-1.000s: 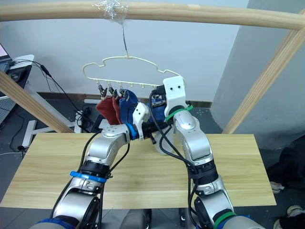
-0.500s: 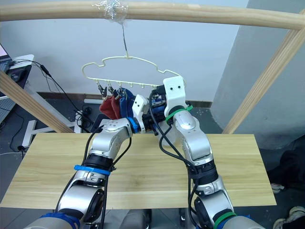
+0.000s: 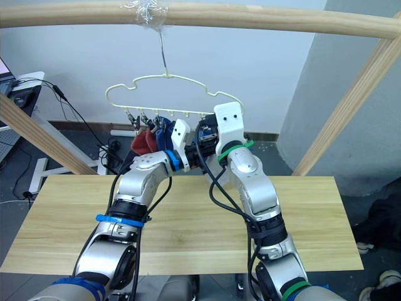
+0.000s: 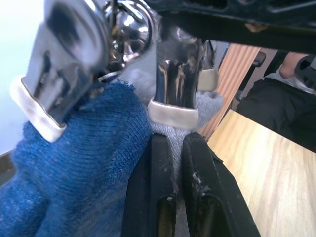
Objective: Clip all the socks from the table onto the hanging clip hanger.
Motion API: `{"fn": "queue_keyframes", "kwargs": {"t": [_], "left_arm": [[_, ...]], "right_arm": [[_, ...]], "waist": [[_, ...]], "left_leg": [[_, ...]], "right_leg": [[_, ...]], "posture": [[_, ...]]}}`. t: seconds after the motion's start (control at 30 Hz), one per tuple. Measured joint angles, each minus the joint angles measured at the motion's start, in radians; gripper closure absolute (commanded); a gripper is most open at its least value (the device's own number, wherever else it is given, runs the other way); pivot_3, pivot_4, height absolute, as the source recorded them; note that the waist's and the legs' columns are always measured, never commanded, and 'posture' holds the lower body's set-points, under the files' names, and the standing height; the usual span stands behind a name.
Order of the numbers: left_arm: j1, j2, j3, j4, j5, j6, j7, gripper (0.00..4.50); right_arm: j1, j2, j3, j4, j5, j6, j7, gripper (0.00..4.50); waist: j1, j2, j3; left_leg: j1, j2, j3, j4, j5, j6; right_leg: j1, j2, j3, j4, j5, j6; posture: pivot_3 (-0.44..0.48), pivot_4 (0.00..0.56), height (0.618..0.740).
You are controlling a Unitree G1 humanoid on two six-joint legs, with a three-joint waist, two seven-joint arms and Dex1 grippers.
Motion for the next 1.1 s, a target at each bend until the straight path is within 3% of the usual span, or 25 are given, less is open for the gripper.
{"fn": "queue_keyframes", "kwargs": {"t": [0.1, 0.27, 0.63, 0.7, 0.8, 1.1], "left_arm": [[0.020, 0.007, -0.015, -0.044, 0.007, -0.020, -0.012, 3.65], [0.080, 0.044, -0.061, -0.054, 0.059, -0.080, -0.027, 2.22], [0.157, 0.133, -0.083, -0.152, 0.079, -0.107, -0.084, 2.22], [0.161, 0.150, -0.082, -0.162, 0.075, -0.107, -0.099, 2.22], [0.161, 0.168, -0.077, -0.169, 0.074, -0.107, -0.112, 2.20], [0.154, 0.182, -0.075, -0.193, 0.073, -0.107, -0.116, 2.20]], "right_arm": [[0.015, -0.002, 0.001, -0.010, 0.000, 0.020, 0.002, 1.56], [0.076, -0.026, 0.012, -0.084, 0.001, 0.053, 0.016, 1.52], [0.227, -0.128, 0.077, -0.378, 0.010, 0.122, 0.086, 1.52], [0.228, -0.115, 0.070, -0.381, 0.007, 0.127, 0.065, 1.52], [0.228, -0.087, 0.052, -0.380, 0.001, 0.127, 0.022, 2.10], [0.177, -0.047, 0.004, -0.259, -0.035, 0.156, -0.072, 2.10]], "waist": [[0.000, 0.000, 0.000], [0.000, 0.000, 0.000], [-0.003, 0.000, 0.000], [-0.003, 0.000, 0.000], [-0.003, 0.000, 0.000], [-0.003, 0.000, 0.000]], "left_leg": [[0.000, 0.000, 0.000, 0.000, 0.000, 0.000], [0.000, 0.000, 0.000, 0.000, 0.000, 0.000], [0.001, 0.000, 0.000, 0.000, 0.000, 0.000], [0.001, 0.001, 0.000, 0.000, 0.000, 0.000], [0.001, 0.000, 0.000, 0.000, 0.000, 0.000], [0.000, 0.000, 0.000, 0.000, 0.000, 0.000]], "right_leg": [[0.000, 0.000, 0.000, 0.000, 0.000, 0.000], [0.000, 0.000, 0.000, 0.000, 0.000, 0.000], [0.000, 0.001, 0.000, 0.000, -0.001, 0.002], [0.000, 0.001, 0.000, 0.000, -0.001, 0.002], [0.000, 0.001, 0.000, 0.000, -0.001, 0.002], [0.000, 0.000, 0.001, -0.001, -0.001, 0.002]], "posture": [[-0.061, 0.255, 0.692], [-0.061, 0.255, 0.692], [-0.075, 0.247, 0.692], [-0.079, 0.247, 0.692], [-0.075, 0.245, 0.692], [-0.066, 0.245, 0.692]]}}
